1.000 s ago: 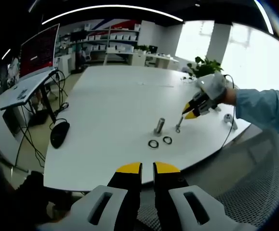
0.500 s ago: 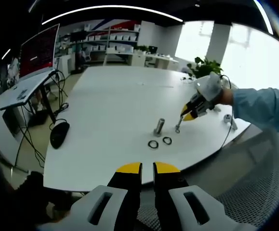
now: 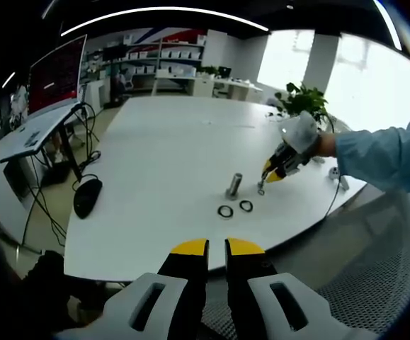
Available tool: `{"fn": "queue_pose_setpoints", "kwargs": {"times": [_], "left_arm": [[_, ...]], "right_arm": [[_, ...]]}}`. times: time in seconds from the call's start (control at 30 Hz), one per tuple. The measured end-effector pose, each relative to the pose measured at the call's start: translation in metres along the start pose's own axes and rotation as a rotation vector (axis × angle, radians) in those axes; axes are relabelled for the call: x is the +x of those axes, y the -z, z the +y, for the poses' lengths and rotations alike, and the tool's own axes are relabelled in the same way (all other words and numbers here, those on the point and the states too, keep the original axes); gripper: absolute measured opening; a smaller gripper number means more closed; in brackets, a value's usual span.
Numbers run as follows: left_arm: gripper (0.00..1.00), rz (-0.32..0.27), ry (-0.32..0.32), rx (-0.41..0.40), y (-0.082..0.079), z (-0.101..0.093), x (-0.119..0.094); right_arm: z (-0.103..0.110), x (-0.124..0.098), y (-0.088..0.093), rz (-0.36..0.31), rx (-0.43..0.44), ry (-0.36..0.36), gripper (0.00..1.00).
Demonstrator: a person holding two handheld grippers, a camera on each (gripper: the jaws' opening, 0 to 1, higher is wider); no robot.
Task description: Place the washer onto the threaded stud by aligning its center hole with the stud, sliding it down to the base, and recovering from edge contact or off-axis alignment until the washer reaches the visible bottom stop.
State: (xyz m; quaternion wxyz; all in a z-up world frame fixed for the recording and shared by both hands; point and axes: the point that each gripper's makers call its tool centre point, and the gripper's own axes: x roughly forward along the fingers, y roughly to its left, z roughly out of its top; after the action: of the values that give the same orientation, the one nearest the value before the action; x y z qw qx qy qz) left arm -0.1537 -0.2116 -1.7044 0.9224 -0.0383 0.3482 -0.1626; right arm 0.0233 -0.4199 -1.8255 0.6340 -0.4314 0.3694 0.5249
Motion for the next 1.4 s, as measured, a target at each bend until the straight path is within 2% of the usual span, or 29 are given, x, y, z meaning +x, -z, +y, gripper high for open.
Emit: {"fn": "queue_pose_setpoints", "kwargs": {"times": [0.3, 0.53, 0.63, 0.7, 0.8, 0.87, 0.97, 1.13, 1.4], "left_arm": [[0.07, 0.005, -0.001, 0.0, 0.001, 0.0, 0.0], [0.07, 0.006, -0.001, -0.002, 0.001, 0.0, 0.0], [0.07, 0.007, -0.001, -0.001, 0.001, 0.0, 0.0], [0.07, 0.006, -0.001, -0.002, 0.001, 0.001, 0.0], [0.07, 0.007, -0.001, -0.001, 0.001, 0.001, 0.0], [0.07, 0.006, 0.0, -0.001, 0.001, 0.001, 0.0], [0.07, 0.003, 0.001, 0.0, 0.001, 0.0, 0.0], [0.07, -0.002, 0.002, 0.001, 0.0, 0.0, 0.0], [0.07, -0.012, 0.001, -0.002, -0.002, 0.0, -0.001]], "right_arm": [[0.001, 0.013, 0.005, 0.019, 0.006, -0.025, 0.13], [-0.001, 0.014, 0.004, 0.03, 0.014, -0.037, 0.13], [0.004, 0.015, 0.006, 0.041, 0.019, -0.072, 0.14], [0.003, 0.015, 0.005, 0.032, 0.015, -0.072, 0.15], [0.003, 0.014, 0.002, 0.002, 0.087, -0.072, 0.24], [0.002, 0.012, 0.004, -0.003, 0.075, -0.062, 0.28], [0.001, 0.009, 0.007, 0.002, 0.055, -0.042, 0.28], [0.003, 0.002, 0.011, -0.028, 0.111, -0.045, 0.27], [0.019, 0.0, 0.018, -0.05, 0.19, -0.079, 0.24]]}}
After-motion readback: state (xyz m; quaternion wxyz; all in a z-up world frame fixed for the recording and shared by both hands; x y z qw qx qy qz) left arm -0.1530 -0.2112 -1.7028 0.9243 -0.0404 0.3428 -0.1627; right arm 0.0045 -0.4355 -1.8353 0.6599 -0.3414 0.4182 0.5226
